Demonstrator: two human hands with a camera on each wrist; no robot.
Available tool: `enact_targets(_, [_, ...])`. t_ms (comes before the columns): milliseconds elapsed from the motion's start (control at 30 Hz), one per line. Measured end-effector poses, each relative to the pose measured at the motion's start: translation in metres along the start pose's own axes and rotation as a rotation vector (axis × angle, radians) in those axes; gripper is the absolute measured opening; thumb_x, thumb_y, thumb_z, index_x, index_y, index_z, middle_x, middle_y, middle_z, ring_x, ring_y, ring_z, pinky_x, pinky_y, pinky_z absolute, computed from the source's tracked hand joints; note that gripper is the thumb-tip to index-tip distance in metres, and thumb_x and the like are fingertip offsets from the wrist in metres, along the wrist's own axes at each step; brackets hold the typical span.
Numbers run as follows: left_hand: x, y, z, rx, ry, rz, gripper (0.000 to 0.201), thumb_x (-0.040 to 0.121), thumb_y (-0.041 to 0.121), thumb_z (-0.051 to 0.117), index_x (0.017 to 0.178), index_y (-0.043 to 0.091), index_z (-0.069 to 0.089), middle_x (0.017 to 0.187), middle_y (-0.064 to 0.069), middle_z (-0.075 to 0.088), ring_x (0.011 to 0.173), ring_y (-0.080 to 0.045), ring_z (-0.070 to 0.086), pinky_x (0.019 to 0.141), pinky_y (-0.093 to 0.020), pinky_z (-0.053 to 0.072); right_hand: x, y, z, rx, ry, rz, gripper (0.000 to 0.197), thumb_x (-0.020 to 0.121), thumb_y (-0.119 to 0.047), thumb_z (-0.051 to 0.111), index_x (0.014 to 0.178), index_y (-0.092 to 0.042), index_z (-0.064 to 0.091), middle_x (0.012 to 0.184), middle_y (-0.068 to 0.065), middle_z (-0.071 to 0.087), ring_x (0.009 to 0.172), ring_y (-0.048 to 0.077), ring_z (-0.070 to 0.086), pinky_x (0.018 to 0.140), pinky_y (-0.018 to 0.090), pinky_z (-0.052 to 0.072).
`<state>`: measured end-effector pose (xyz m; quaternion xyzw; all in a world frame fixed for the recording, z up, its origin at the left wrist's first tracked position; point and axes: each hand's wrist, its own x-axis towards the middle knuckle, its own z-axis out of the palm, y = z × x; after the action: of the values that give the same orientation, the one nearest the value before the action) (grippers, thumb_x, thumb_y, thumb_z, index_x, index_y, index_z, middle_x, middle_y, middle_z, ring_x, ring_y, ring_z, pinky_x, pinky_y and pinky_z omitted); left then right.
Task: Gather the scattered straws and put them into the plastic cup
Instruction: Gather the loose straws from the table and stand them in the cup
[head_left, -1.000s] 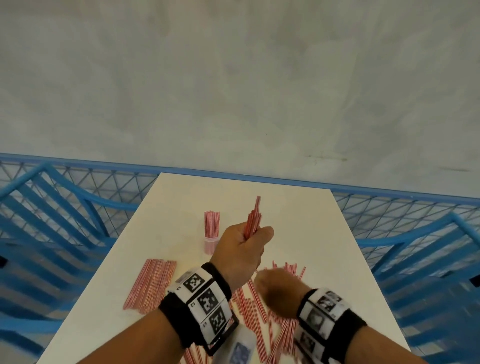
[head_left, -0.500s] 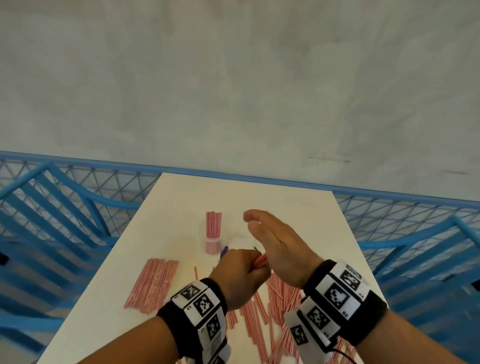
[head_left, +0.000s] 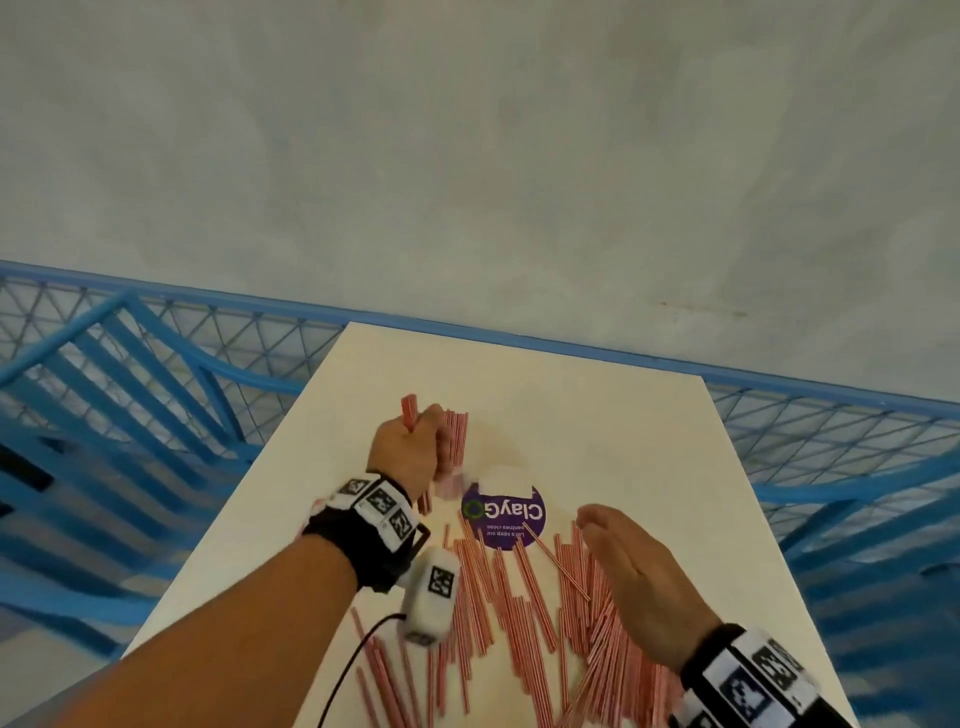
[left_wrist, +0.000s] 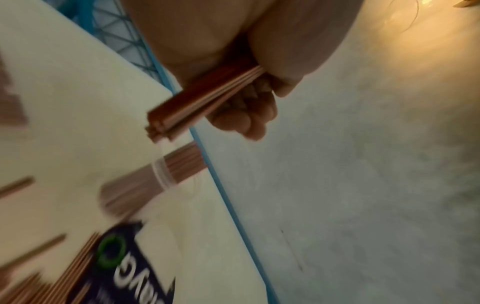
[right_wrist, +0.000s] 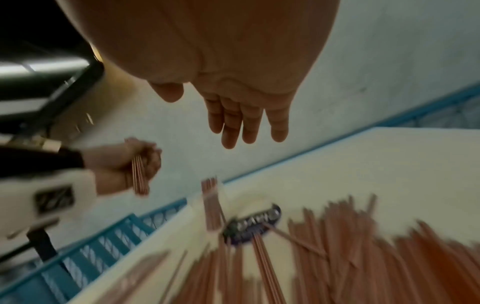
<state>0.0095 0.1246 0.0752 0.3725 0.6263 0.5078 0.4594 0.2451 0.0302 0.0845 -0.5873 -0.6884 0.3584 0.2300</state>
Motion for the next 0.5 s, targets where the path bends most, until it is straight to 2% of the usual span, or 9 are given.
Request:
enact_targets(67, [0.029, 0.008, -0.002, -0.059, 0.065, 0.013, 0.037, 0.097, 0.029, 0.049, 0.069, 0.01, 0.064, 0.064, -0.007, 0.065, 0.061, -0.022, 0.063, 0.067, -0.033, 0.054, -0.007, 0.021, 0.015, -0.051, -0.047, 0.053, 0.059, 0.089, -0.067, 0.018, 0.124, -0.03, 0.048, 0.125, -0.012, 0.055, 0.113, 0.004, 0.051, 0.088, 0.013, 0.038])
enact_targets(133, [0.053, 0.012, -0.002, -0.057, 0.133, 0.028, 0.034, 0.096, 0.033, 0.049, 0.073, 0.016, 0.067, 0.084, -0.006, 0.072, 0.08, -0.018, 0.066, 0.081, -0.033, 0.051, -0.014, 0.033, 0.027, -0.087, -0.129, 0.096, 0.064, 0.086, -0.068, 0.013, 0.127, -0.03, 0.045, 0.125, -0.017, 0.051, 0.109, -0.001, 0.05, 0.089, 0.015, 0.036])
enact_targets(167, [0.063, 0.012, -0.001, -0.038, 0.156, 0.036, 0.033, 0.096, 0.035, 0.048, 0.076, 0.017, 0.069, 0.091, -0.004, 0.072, 0.082, -0.014, 0.065, 0.08, -0.027, 0.048, -0.015, 0.038, 0.031, -0.088, -0.158, 0.112, 0.063, 0.085, -0.068, 0.015, 0.124, -0.029, 0.045, 0.122, -0.016, 0.053, 0.106, -0.002, 0.05, 0.086, 0.012, 0.036])
enact_targets(233, [0.079, 0.009, 0.004, -0.002, 0.178, 0.052, 0.034, 0.097, 0.037, 0.047, 0.093, 0.014, 0.072, 0.097, -0.001, 0.068, 0.077, -0.009, 0.058, 0.066, -0.018, 0.041, -0.017, 0.044, 0.037, -0.065, -0.181, 0.144, 0.045, 0.092, -0.056, 0.024, 0.12, -0.029, 0.045, 0.121, -0.009, 0.056, 0.104, 0.0, 0.054, 0.078, 0.008, 0.036])
enact_targets(300, [0.088, 0.004, 0.012, 0.041, 0.184, 0.029, 0.036, 0.097, 0.039, 0.047, 0.105, 0.013, 0.07, 0.093, 0.002, 0.063, 0.08, -0.012, 0.055, 0.07, -0.018, 0.036, -0.017, 0.049, 0.041, -0.031, -0.188, 0.148, 0.03, 0.093, -0.049, 0.027, 0.116, -0.036, 0.041, 0.112, -0.012, 0.056, 0.097, -0.004, 0.054, 0.076, 0.007, 0.039])
enact_targets(367, [0.095, -0.006, 0.019, 0.115, 0.178, -0.002, 0.035, 0.097, 0.044, 0.045, 0.091, 0.016, 0.066, 0.079, 0.005, 0.057, 0.078, -0.016, 0.053, 0.071, -0.022, 0.034, -0.015, 0.051, 0.043, -0.012, -0.186, 0.156, 0.02, 0.097, -0.043, 0.031, 0.113, -0.037, 0.041, 0.104, -0.016, 0.053, 0.092, -0.005, 0.054, 0.073, 0.005, 0.039])
enact_targets(433, [0.098, -0.015, 0.024, 0.211, 0.172, -0.042, 0.041, 0.096, 0.048, 0.042, 0.071, 0.019, 0.056, 0.066, 0.004, 0.05, 0.061, -0.016, 0.049, 0.055, -0.025, 0.033, -0.012, 0.052, 0.042, 0.002, -0.169, 0.161, 0.018, 0.099, -0.036, 0.032, 0.111, -0.032, 0.046, 0.105, -0.012, 0.056, 0.087, -0.002, 0.054, 0.07, 0.004, 0.041])
enact_targets(500, [0.099, -0.023, 0.027, 0.293, 0.177, -0.077, 0.05, 0.097, 0.049, 0.04, 0.06, 0.016, 0.045, 0.058, -0.002, 0.046, 0.051, -0.015, 0.043, 0.047, -0.025, 0.029, -0.01, 0.051, 0.04, 0.026, -0.143, 0.168, 0.017, 0.099, -0.035, 0.033, 0.107, -0.031, 0.048, 0.102, -0.013, 0.056, 0.084, -0.003, 0.055, 0.068, 0.002, 0.041])
